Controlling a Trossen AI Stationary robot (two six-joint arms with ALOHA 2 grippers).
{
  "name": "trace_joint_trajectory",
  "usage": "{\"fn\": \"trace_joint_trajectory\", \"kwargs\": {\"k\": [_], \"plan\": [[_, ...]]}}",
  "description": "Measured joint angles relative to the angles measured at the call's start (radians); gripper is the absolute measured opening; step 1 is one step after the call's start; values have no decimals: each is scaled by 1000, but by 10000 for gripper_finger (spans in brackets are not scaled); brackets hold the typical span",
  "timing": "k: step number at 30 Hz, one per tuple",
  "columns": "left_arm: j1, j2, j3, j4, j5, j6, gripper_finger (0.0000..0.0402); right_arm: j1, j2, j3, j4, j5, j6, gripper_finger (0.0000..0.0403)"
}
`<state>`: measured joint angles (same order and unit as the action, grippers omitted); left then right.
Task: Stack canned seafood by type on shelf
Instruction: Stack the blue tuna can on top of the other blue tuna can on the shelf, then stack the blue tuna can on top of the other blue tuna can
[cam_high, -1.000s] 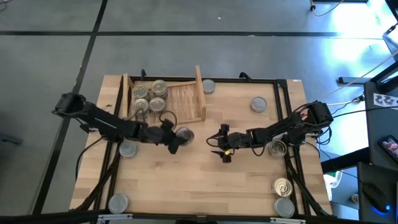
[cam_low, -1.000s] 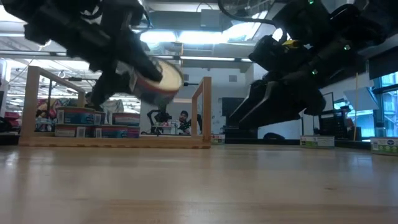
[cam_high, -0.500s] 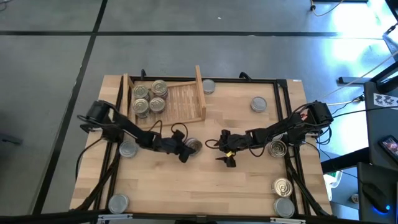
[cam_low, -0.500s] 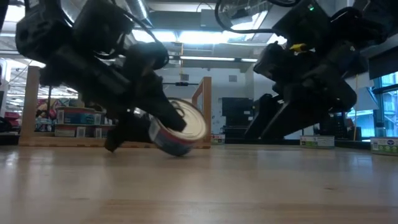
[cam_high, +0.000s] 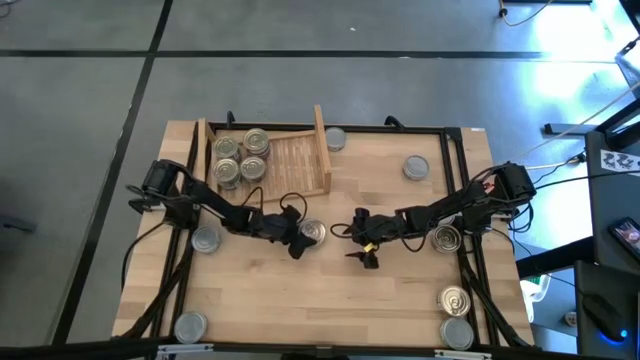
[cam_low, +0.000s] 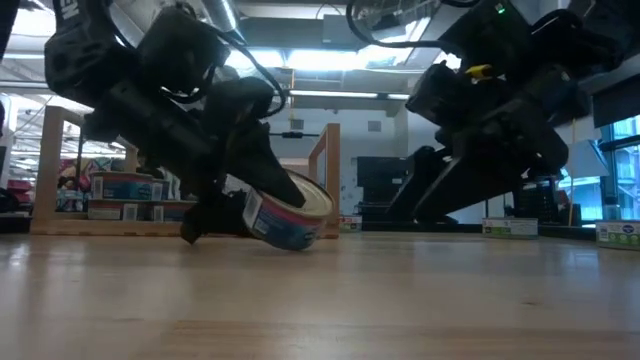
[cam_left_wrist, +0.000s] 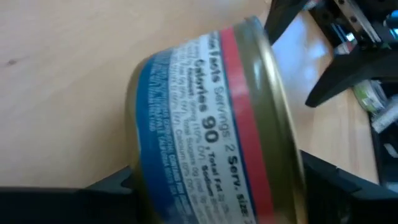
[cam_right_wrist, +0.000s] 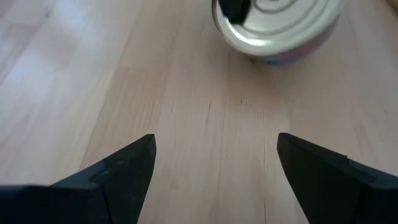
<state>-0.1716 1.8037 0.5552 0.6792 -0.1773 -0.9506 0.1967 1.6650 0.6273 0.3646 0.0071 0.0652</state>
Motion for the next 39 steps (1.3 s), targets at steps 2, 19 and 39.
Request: {"fn": "trace_joint_trajectory", "kwargs": {"k": [2,19,39], "plan": [[7,-21,-1,-25,28,4,264,0,0,0,21,0,-18,335],[10,-154,-1,-341,-27,45,267,-1,0,0,111,42,-85,335],[78,-228,0,-461,143,120,267,-3,2,0,161,54,-168,335]]}}
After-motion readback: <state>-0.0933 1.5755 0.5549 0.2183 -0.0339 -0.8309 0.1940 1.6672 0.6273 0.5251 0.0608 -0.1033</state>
